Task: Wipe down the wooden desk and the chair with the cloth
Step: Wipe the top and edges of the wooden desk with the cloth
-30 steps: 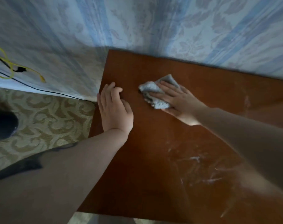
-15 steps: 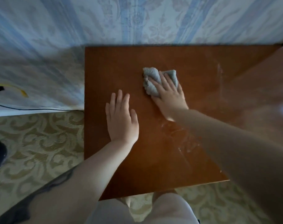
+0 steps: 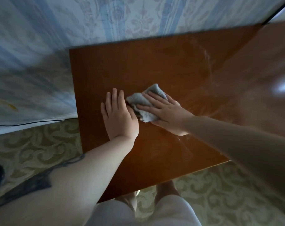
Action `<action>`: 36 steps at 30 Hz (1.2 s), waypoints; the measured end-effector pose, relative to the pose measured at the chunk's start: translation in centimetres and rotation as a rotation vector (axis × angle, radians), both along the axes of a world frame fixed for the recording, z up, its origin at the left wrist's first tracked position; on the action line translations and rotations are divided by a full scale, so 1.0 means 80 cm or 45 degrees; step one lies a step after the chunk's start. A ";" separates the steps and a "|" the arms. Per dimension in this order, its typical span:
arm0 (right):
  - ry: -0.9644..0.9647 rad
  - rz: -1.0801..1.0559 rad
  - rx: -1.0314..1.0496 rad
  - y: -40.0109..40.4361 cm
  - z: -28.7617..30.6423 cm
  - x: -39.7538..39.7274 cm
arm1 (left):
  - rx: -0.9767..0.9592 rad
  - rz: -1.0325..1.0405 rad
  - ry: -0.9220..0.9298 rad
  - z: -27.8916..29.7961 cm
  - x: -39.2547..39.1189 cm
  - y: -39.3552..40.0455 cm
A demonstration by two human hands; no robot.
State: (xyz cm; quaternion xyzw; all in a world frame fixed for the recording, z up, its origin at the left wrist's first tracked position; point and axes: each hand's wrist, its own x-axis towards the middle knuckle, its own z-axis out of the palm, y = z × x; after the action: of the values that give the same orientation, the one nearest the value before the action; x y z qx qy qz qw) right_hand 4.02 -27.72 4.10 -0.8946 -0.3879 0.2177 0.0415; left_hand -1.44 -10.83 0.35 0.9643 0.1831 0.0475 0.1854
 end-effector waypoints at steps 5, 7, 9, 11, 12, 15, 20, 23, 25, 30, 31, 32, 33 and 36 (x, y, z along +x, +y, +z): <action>0.065 -0.152 -0.110 -0.021 0.005 0.064 | 0.023 0.022 0.014 -0.001 0.001 -0.002; -0.058 -0.523 0.024 0.021 -0.006 0.050 | 0.008 0.019 0.000 -0.002 0.001 -0.001; -0.114 -0.623 0.085 0.054 -0.012 0.011 | -0.026 0.011 -0.012 -0.001 0.002 0.000; -0.083 -0.389 0.100 0.055 -0.007 -0.029 | -0.032 -0.006 0.002 0.001 0.003 0.002; -0.041 -0.242 0.083 0.041 -0.001 -0.035 | -0.035 -0.007 0.004 0.001 0.003 0.003; 0.008 -0.049 -0.067 0.000 0.009 -0.009 | -0.095 0.009 -0.058 0.002 -0.001 0.003; -0.104 -0.869 0.150 0.112 -0.007 -0.028 | -0.398 0.119 -0.279 0.003 -0.002 0.008; 0.009 -0.795 0.339 0.123 -0.008 -0.086 | -0.680 -0.013 -0.355 0.009 -0.020 0.024; -0.017 -0.658 0.281 0.083 -0.011 -0.114 | -0.620 -0.170 -0.250 0.008 -0.029 0.027; -0.187 -1.216 0.174 0.085 -0.026 -0.127 | -0.380 -0.354 -0.123 0.005 -0.023 -0.010; -0.191 -1.237 0.154 0.092 -0.026 -0.123 | -0.432 -0.290 -0.142 0.005 -0.024 -0.015; -0.208 -1.212 0.147 0.093 -0.026 -0.119 | -0.467 -0.227 -0.172 0.005 -0.023 -0.017; -0.219 -1.125 0.153 0.088 -0.025 -0.118 | -0.471 -0.208 -0.193 0.005 -0.023 -0.020; -0.188 -0.756 0.205 0.046 -0.017 -0.138 | -0.345 -0.298 -0.165 0.003 -0.026 -0.025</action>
State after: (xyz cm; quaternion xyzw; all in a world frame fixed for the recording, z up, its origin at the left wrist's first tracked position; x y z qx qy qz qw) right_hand -7.03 -24.05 2.71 -0.9760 -0.1276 0.0992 0.1456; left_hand -3.55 -12.84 0.56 0.9401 0.0622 0.0626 0.3293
